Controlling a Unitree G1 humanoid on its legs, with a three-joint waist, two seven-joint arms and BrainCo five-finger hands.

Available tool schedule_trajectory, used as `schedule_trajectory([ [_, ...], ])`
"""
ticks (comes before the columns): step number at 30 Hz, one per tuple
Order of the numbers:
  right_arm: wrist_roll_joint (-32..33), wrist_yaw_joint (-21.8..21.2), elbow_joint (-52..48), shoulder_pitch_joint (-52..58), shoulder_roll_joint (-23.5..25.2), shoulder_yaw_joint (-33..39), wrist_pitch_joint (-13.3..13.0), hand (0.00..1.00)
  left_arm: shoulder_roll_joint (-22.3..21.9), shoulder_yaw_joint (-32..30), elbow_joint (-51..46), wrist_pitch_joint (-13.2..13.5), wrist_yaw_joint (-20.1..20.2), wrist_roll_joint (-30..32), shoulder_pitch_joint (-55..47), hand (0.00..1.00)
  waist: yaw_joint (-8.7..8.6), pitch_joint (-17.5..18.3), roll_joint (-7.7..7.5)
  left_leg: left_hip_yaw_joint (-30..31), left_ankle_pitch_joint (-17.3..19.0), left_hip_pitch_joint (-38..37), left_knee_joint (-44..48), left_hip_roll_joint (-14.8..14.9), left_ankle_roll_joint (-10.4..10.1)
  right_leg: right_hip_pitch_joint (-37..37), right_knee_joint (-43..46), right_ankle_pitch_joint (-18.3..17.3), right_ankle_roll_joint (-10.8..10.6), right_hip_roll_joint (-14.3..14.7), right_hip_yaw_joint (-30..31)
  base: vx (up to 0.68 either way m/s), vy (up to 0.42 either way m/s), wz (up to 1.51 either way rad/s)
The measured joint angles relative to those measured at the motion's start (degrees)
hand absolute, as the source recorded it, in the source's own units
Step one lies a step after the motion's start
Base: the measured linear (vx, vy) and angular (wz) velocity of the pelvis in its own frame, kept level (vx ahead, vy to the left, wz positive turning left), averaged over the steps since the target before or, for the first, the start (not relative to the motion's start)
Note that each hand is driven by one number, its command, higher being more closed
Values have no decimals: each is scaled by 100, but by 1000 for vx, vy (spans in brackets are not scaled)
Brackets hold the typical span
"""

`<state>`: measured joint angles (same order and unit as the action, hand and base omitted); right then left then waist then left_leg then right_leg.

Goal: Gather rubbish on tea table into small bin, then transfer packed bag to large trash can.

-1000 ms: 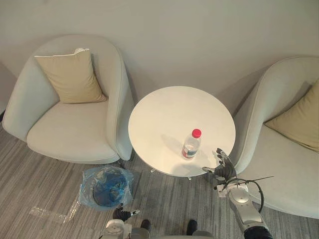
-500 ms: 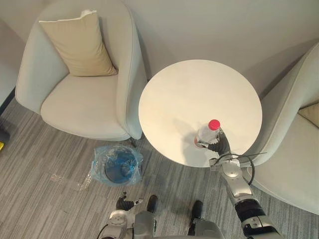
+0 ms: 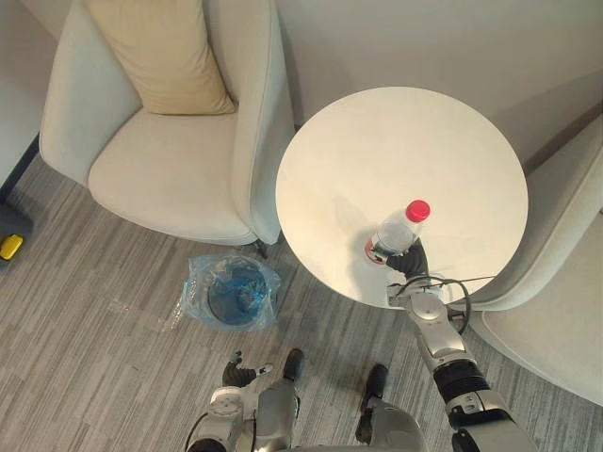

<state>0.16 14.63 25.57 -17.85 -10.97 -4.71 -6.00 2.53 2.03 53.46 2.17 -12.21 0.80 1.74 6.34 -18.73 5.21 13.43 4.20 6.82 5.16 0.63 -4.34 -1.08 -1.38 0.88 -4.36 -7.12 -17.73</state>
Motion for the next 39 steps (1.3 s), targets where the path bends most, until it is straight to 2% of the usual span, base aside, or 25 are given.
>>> schedule_trajectory([
  [2,11,-7,-137,88,-12,7,0,100,0,-11,0,-1,0,5,0,0,-1,0,-1,-6,0,-6,0,0,0,0,-1,0,0,0,34,0,0,0],
  [8,49,-168,-1380,907,-22,33,-18,100,10,-39,13,-50,6,76,-3,0,-28,20,-53,-75,2,-180,-22,14,1,96,19,1,-1,-2,253,2,18,-9],
  [12,45,-385,-1902,1394,-10,26,-43,100,63,-32,32,-93,23,216,-31,0,-57,124,-200,-225,2,-310,-71,35,2,125,19,1,-4,-2,412,-33,15,-19],
  [15,-5,-543,-2131,1703,7,12,-50,100,150,-19,106,-163,114,257,-68,0,-161,283,-350,-310,2,-370,-85,45,2,131,15,1,-7,2,520,-45,13,-16],
  [18,-17,-657,-2388,2053,106,12,-53,100,190,37,221,-203,129,370,-101,0,-219,476,-428,-409,2,-465,-95,54,2,168,6,7,-18,4,630,-43,14,-18],
  [20,-30,-732,-2530,2258,220,-10,-82,100,213,144,246,-223,140,378,-173,0,-311,600,-437,-512,5,-591,-115,66,0,253,-31,26,-47,11,735,-61,19,-21],
  [26,-368,-795,-2725,2734,213,-108,-86,100,211,249,364,-257,147,425,-262,0,-378,960,-414,-674,-6,-703,-220,96,-6,322,-246,172,-82,39,904,-50,12,-17],
  [30,-690,-864,-2725,2913,211,-121,-86,100,227,350,451,-259,212,448,-272,0,-456,1024,-405,-666,-24,-800,-240,90,-2,455,-322,230,-84,38,894,-5,6,-2],
  [34,-700,-908,-2725,2992,192,-215,-86,100,222,414,457,-258,246,469,-301,0,-476,1057,-390,-658,-26,-951,-297,88,0,606,-369,229,-86,35,874,-4,2,1],
  [36,-701,-907,-2725,2993,193,-234,-86,100,222,414,464,-259,249,473,-302,0,-489,1064,-378,-568,-64,-887,-295,67,-4,608,-368,228,-88,19,726,-28,-6,30],
  [39,-701,-868,-2755,2954,183,-233,-86,100,168,411,463,-256,251,479,-303,0,-508,1061,-322,-115,-240,-650,-301,-25,-21,634,-367,182,-123,-37,249,-30,-27,77],
])
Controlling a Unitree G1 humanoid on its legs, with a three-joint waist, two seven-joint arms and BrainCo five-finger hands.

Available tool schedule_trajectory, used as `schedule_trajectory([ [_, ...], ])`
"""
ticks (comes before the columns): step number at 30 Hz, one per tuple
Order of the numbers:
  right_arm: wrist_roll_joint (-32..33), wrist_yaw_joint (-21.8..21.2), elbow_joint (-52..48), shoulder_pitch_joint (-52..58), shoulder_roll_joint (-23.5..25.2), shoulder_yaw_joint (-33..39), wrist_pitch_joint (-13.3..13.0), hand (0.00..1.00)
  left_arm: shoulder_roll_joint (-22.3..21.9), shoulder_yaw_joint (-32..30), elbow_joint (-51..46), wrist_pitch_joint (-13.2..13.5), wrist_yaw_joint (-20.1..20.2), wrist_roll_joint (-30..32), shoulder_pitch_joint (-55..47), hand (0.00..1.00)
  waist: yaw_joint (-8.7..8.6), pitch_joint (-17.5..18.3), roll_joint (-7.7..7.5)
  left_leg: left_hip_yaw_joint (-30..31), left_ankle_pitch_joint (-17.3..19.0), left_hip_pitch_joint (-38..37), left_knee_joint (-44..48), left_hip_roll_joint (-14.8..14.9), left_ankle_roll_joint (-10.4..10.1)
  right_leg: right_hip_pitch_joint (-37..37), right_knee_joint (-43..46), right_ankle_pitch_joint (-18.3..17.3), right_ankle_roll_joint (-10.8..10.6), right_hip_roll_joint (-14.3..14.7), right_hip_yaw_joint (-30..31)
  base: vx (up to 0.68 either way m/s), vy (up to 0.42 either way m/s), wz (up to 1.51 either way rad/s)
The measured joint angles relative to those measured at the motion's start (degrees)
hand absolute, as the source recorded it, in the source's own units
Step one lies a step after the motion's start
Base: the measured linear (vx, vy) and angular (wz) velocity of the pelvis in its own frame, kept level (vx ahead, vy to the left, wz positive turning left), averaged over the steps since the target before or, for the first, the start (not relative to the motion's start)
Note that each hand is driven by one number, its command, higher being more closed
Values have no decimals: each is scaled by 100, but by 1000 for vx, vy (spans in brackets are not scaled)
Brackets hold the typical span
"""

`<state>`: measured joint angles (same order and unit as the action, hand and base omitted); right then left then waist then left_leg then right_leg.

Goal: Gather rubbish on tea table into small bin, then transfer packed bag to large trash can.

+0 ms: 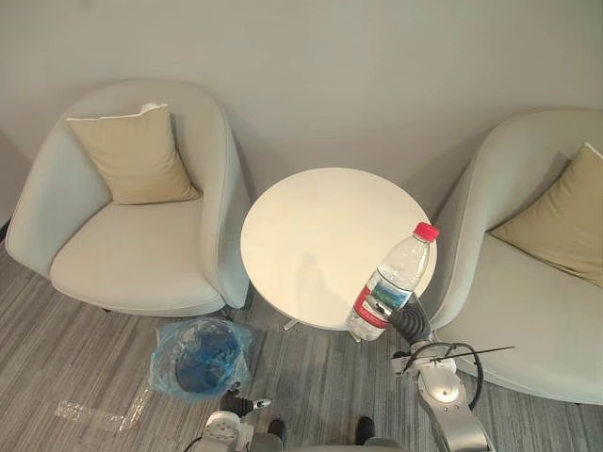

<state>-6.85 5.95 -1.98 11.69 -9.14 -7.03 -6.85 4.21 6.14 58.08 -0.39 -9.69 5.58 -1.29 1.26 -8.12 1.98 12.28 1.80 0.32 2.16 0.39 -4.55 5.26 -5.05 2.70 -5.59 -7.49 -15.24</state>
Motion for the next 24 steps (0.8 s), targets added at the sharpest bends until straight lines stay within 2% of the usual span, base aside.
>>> schedule_trajectory([
  [3,-100,75,-7,-321,-78,-85,2,100,-97,-15,-111,5,-3,5,-5,0,77,-24,113,-41,-386,362,5,-52,-20,-205,280,-140,53,-94,-386,-101,-27,94],
  [4,-234,124,-5,-521,-99,-107,3,100,-105,-6,-163,16,-4,9,-7,0,110,-26,118,-315,-683,560,35,-143,62,-393,542,-285,129,-193,-504,-186,26,101],
  [5,-243,149,-11,-696,-96,-117,-2,100,-107,33,-212,9,0,62,-7,0,78,-21,82,-669,-1296,538,-477,-242,258,-503,681,-388,297,-381,-755,-152,28,104],
  [6,-248,154,-21,-749,-83,-104,-5,100,-91,47,-234,8,0,87,-1,0,92,-43,43,-994,-1186,531,-522,-223,302,-544,701,-374,271,-472,-953,-132,78,118],
  [7,-280,167,-19,-871,-135,-44,-3,100,-117,54,-225,-2,11,143,19,0,81,-20,112,-1944,-765,584,-100,-119,517,-593,803,-384,265,-552,-1225,-1,95,122],
  [8,-341,241,-21,-912,-143,50,-6,100,-121,134,-220,-14,31,236,4,0,19,-21,109,-2922,-356,452,92,-12,627,-542,855,-409,206,-665,-1511,-1,95,127],
  [9,-354,264,-21,-913,-146,101,-6,100,-119,181,-220,-14,32,249,-9,0,-26,-21,110,-3159,-309,338,35,33,558,-511,873,-422,174,-682,-1582,71,71,125],
  [10,-440,337,-21,-911,-161,228,-4,100,-146,231,-224,-12,41,324,-61,0,-123,-1,183,-3306,-262,111,-304,116,336,-466,893,-345,49,-592,-1755,33,110,95],
  [11,-448,411,54,-905,-88,359,21,100,-98,244,-229,-22,51,351,-22,0,-119,-35,131,-3117,-448,-34,-646,36,347,-386,844,-238,34,-599,-1866,11,144,85],
  [13,-453,429,107,-845,59,388,46,100,12,277,-236,-14,90,350,-14,0,-123,-41,-61,-2951,-496,-72,-707,-87,417,-309,876,-235,-8,-682,-1849,-42,127,47],
  [15,-455,417,134,-836,69,278,56,100,47,377,-230,-10,93,349,-12,0,-120,-63,-130,-2891,-379,-189,-709,-247,527,-357,1392,-395,-125,-981,-1824,-14,158,22],
  [16,-454,406,165,-816,63,201,62,100,45,413,-207,-7,93,337,-23,0,-124,-83,-107,-2822,-321,-289,-705,-341,594,-458,1901,-510,-64,-1204,-1717,-5,158,18],
  [17,-454,404,173,-781,66,170,66,100,39,436,-177,5,92,330,-27,0,-137,-96,-65,-2693,-249,-309,-688,-392,682,-617,2427,-588,175,-1349,-1510,-26,143,35],
  [18,-455,403,174,-702,70,155,68,100,38,439,-137,2,91,319,-29,0,-216,-118,-23,-2472,-207,-351,-664,-408,744,-975,3174,-675,530,-1362,-905,9,90,64],
  [19,-459,396,174,-608,76,129,71,100,53,428,-115,-6,83,298,-33,0,-281,-134,23,-2198,-179,-394,-629,-357,781,-1251,3519,-996,316,-983,-136,53,55,80],
  [20,-465,382,174,-558,77,112,72,100,103,422,-114,-4,83,259,-30,0,-310,-157,24,-2100,-176,-391,-630,-303,787,-1371,3555,-1166,209,-684,271,75,2,83],
  [21,-491,359,184,-519,82,108,83,100,142,384,-112,-6,85,204,-20,0,-339,-182,-18,-2044,-169,-401,-655,-277,798,-1493,3452,-1270,192,-376,540,84,-41,72],
  [22,-534,341,193,-527,88,109,84,100,169,340,-108,-10,91,181,12,0,-351,-247,-92,-2009,-169,-449,-687,-278,797,-1588,3090,-1260,198,-124,662,65,-46,58],
  [24,-608,304,241,-527,97,108,82,100,164,265,-104,-27,96,183,35,0,-361,-279,-119,-1890,-165,-444,-642,-274,791,-1679,2428,-1052,205,129,739,101,-70,43],
])
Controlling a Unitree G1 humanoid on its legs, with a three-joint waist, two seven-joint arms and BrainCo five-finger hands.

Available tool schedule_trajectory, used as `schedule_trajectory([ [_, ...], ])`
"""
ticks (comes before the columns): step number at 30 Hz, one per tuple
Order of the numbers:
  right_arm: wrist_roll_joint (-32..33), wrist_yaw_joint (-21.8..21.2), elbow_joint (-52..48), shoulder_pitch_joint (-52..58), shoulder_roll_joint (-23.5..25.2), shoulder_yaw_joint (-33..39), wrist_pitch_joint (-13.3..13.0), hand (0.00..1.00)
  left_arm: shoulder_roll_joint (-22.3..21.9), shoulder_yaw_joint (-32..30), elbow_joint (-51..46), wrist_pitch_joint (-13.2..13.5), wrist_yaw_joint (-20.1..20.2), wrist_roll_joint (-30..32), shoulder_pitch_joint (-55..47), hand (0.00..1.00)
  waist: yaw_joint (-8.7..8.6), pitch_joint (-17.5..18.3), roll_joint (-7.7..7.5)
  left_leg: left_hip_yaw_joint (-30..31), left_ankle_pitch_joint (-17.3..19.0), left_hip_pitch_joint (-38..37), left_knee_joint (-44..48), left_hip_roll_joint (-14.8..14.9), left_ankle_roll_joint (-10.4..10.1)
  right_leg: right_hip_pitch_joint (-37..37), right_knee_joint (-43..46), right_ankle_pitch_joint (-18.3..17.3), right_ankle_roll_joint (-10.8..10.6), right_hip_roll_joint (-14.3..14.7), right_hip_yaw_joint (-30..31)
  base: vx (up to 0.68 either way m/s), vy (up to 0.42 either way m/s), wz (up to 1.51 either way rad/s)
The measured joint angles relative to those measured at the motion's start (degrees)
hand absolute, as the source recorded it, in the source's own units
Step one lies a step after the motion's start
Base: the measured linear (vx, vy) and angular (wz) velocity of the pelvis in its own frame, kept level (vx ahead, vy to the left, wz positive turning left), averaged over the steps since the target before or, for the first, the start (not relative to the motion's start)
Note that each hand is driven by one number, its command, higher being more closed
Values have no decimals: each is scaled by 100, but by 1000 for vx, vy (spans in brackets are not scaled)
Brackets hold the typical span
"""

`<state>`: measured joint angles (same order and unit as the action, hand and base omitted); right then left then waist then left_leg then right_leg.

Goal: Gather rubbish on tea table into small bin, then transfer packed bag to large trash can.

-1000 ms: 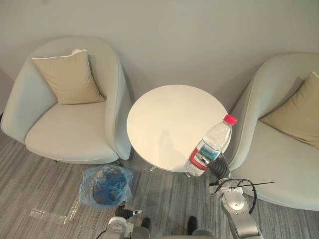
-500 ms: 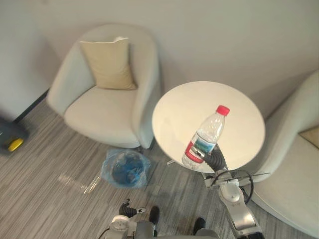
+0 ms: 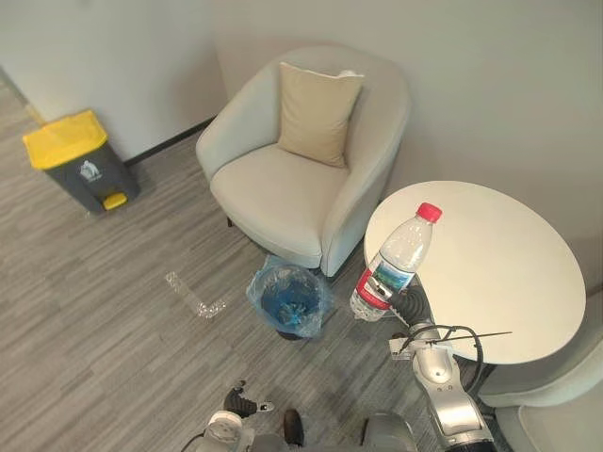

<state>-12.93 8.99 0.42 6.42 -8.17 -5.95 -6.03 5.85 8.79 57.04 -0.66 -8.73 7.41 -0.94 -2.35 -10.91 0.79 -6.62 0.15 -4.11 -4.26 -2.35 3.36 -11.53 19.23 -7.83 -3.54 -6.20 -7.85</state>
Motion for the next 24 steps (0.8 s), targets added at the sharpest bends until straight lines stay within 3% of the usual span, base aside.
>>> schedule_trajectory([
  [1,-11,-12,80,13,35,2,12,100,4,-41,3,-21,3,2,13,0,-14,-34,-27,132,28,2,61,0,-43,-44,-654,364,-50,173,209,146,-93,43],
  [3,-27,-21,69,120,59,1,19,100,23,-57,35,-25,7,8,16,0,-53,-37,-100,308,112,5,115,-46,-130,-18,-1239,786,-96,213,513,189,-122,62],
  [5,-59,-53,71,275,54,9,71,100,15,-106,88,-29,8,10,18,0,-92,18,-210,614,334,0,330,-118,-225,75,-1321,1019,48,112,666,269,-193,90],
  [6,-62,-63,69,300,30,9,93,100,11,-118,89,-28,-2,12,17,0,-96,28,-188,675,439,6,422,-74,-272,94,-1228,1021,68,133,589,250,-190,69],
  [9,-62,-107,51,330,12,20,113,100,-137,-164,90,-39,8,31,-25,0,-56,168,88,726,818,189,1120,343,-617,370,-1319,806,250,404,143,336,-196,48],
  [11,-63,-106,47,342,19,20,120,100,-211,-214,82,-72,14,121,-11,0,-41,175,128,280,1113,337,1730,688,-885,808,-1579,888,482,623,-78,317,-126,42],
  [13,-62,-97,36,316,14,23,120,100,-221,-211,79,-98,16,164,1,0,3,168,93,-141,1247,377,2002,799,-910,1024,-1679,828,585,635,-110,216,-42,16],
  [14,-62,-81,37,280,3,30,120,100,-233,-210,69,-99,16,169,3,0,8,167,95,-302,1299,435,2024,848,-826,1121,-1700,805,614,601,-89,179,-15,0],
  [16,-62,-80,40,272,-10,23,121,100,-233,-208,66,-115,12,196,6,0,24,179,116,-382,1189,488,1751,908,-765,1175,-1705,783,581,545,-57,134,50,-11],
  [18,-64,-57,53,296,-106,29,125,100,-268,-153,49,-135,14,248,31,0,9,173,209,-359,605,572,1452,997,-874,1240,-1697,689,436,544,-41,111,126,-1],
  [24,-119,-57,59,484,25,12,146,100,-195,-41,-11,-132,-2,267,19,0,120,176,157,-428,547,179,1001,741,-788,1364,-1701,642,271,345,18,41,103,2],
])
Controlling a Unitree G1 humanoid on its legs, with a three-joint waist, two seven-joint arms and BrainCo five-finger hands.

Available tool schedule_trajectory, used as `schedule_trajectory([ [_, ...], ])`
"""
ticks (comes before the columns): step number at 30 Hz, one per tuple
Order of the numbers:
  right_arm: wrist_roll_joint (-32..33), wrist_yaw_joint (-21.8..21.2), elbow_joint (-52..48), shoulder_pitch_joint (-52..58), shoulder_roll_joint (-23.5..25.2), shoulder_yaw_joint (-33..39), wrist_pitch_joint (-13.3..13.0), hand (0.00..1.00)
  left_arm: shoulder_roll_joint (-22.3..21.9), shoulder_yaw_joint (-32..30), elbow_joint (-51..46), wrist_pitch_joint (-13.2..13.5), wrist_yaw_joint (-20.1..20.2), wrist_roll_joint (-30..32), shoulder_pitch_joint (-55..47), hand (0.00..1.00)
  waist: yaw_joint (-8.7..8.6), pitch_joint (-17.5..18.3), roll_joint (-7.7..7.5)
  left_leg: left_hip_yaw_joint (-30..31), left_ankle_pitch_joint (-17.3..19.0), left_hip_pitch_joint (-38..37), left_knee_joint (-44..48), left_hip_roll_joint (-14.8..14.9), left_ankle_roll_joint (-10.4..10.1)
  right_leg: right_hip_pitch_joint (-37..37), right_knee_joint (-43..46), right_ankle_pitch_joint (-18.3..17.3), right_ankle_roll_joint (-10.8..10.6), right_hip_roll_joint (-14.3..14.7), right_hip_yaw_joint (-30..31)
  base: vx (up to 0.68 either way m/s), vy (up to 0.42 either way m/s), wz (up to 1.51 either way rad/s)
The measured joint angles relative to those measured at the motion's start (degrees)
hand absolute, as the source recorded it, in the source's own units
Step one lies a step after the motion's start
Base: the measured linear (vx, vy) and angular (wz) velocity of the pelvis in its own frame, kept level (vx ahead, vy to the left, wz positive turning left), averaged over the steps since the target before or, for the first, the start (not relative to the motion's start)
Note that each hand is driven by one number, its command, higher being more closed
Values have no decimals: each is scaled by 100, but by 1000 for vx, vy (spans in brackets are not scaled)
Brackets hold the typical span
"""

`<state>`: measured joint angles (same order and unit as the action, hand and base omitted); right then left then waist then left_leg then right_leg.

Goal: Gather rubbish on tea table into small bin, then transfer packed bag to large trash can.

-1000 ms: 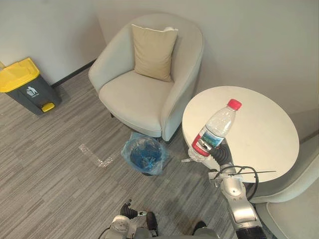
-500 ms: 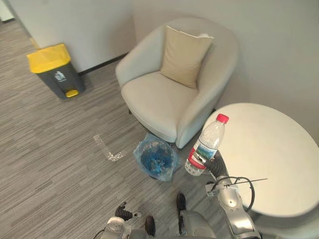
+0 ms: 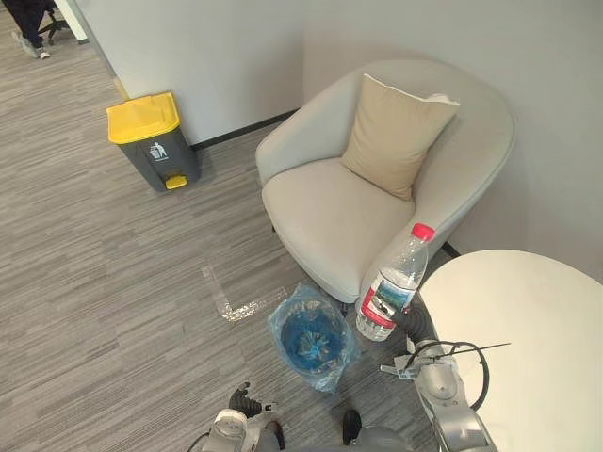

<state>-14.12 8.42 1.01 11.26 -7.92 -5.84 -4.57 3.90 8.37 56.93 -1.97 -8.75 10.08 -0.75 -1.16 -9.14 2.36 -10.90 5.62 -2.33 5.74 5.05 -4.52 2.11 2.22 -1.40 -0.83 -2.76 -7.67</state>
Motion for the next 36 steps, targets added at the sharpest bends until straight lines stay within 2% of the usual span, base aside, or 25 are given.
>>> schedule_trajectory([
  [5,-203,16,609,-188,-39,-132,2,100,16,0,14,3,-7,-7,-11,0,37,-3,-11,-71,-150,-144,-314,-54,54,-77,54,1,-13,-11,83,-41,1,-9],
  [7,-396,69,939,-417,-126,-333,10,100,54,-9,13,14,-55,-33,-22,0,48,-16,-14,-111,-153,173,-201,-50,56,-421,220,-2,-18,-18,151,-99,-18,-15],
  [10,-401,206,1365,-1050,-246,-457,9,100,137,-124,-18,46,-196,-266,256,0,63,-412,-53,-76,-70,1071,458,-12,130,-1221,692,1,-12,-47,166,-179,-30,6],
  [13,-617,391,1603,-1575,-402,-542,89,100,135,-290,-120,65,-389,-526,569,0,159,-827,-32,53,-27,1877,999,42,188,-1900,1094,-1,-4,-94,61,-217,6,27],
  [18,-619,649,1511,-2343,-573,-562,155,100,5,-566,-483,163,-737,-997,949,0,317,-1216,-15,209,56,3199,1693,34,280,-3153,1888,-110,33,-277,-134,-193,33,23],
  [24,-586,1021,1210,-3423,-836,-482,272,100,-188,-760,-1156,248,-1003,-1487,1491,0,433,-1455,-24,21,-178,4721,2006,138,373,-4630,2468,-195,11,-543,-406,-125,-4,38],
  [27,-496,1151,1257,-4199,-918,-422,303,100,-241,-801,-1445,290,-1043,-1647,1781,0,476,-1534,-23,28,-336,5434,2060,125,427,-5335,2627,-122,90,-632,-475,-39,27,23],
  [29,-351,1241,1464,-4714,-960,-415,313,100,-250,-801,-1579,306,-1132,-1705,1986,0,518,-1717,-34,38,-448,5621,2066,120,443,-5528,2691,-83,120,-650,-485,8,10,16],
  [32,-319,1361,1743,-5382,-1085,-387,314,100,-254,-803,-1881,422,-1151,-1841,2198,0,601,-1741,-38,44,-471,6132,2169,107,456,-6063,2889,-109,151,-720,-510,22,-9,12],
  [36,-145,1473,2305,-5843,-1151,-326,359,100,-297,-854,-2029,446,-1233,-1932,2394,0,619,-1757,-41,72,-470,6503,2351,66,454,-6448,3202,-248,170,-837,-538,25,-15,18],
])
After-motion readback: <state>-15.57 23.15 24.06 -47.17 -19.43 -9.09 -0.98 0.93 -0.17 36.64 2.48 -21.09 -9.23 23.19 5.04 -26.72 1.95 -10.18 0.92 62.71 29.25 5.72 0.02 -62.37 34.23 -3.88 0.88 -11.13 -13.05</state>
